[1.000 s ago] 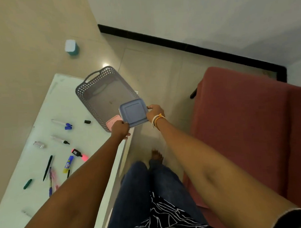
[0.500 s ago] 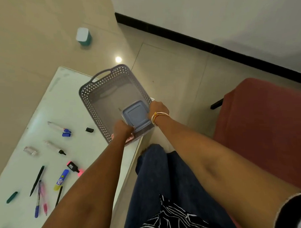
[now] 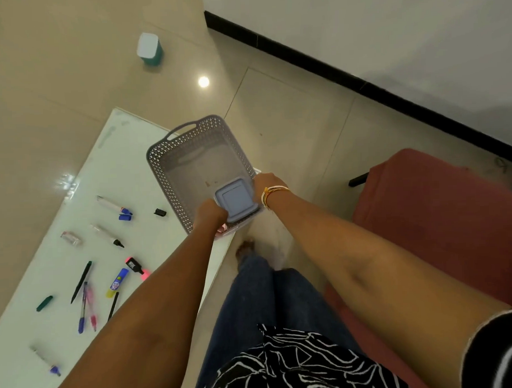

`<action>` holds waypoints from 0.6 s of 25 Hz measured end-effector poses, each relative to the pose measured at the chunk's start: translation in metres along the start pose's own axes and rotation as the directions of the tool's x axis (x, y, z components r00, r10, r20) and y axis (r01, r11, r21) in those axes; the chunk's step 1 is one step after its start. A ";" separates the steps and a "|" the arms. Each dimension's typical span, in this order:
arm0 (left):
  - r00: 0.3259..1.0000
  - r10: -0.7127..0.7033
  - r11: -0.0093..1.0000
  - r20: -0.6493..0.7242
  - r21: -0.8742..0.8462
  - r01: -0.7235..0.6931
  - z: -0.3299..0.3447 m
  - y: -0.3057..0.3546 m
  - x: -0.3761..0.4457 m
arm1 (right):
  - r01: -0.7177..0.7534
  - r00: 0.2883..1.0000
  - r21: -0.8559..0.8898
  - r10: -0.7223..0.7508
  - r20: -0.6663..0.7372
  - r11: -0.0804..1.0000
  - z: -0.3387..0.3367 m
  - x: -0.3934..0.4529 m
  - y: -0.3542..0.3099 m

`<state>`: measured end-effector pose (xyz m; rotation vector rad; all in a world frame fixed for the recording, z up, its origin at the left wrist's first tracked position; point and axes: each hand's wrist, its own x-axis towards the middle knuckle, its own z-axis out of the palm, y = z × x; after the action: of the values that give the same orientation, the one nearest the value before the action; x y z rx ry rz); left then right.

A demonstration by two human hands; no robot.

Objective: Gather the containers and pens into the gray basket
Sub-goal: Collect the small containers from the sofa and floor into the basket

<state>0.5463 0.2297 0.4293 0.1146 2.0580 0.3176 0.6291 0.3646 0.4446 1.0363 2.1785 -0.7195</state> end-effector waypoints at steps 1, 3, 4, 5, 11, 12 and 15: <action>1.000 0.017 1.000 0.019 0.007 -0.017 -0.009 0.011 -0.013 | -0.002 1.000 -0.001 0.002 0.019 1.000 -0.013 -0.008 0.000; 0.996 0.085 0.996 0.029 0.039 -0.086 -0.027 0.036 -0.032 | -0.010 1.000 0.001 0.010 0.027 1.000 -0.040 -0.021 0.001; 0.992 0.128 0.989 0.016 0.077 -0.129 -0.033 0.048 -0.035 | -0.012 1.000 0.004 0.012 0.020 1.000 -0.051 -0.023 0.003; 0.985 0.171 0.978 0.004 0.125 -0.170 -0.037 0.059 -0.037 | -0.011 1.000 0.008 0.011 0.015 1.000 -0.061 -0.023 0.006; 0.964 0.262 0.916 0.052 0.303 -0.265 -0.049 0.130 -0.030 | -0.006 0.999 -0.019 0.007 0.043 1.000 -0.107 0.008 0.032; 0.963 0.263 0.909 0.057 0.319 -0.268 -0.048 0.141 -0.026 | 0.003 0.999 -0.029 -0.001 0.053 1.000 -0.116 0.019 0.036; 0.973 0.228 0.921 0.034 0.318 -0.227 -0.043 0.188 -0.006 | 0.038 0.997 -0.084 -0.032 0.074 0.996 -0.156 0.055 0.053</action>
<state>0.5022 0.4011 0.5047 0.5562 2.0891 0.1215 0.5987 0.5275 0.4975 0.9169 2.1497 -0.6637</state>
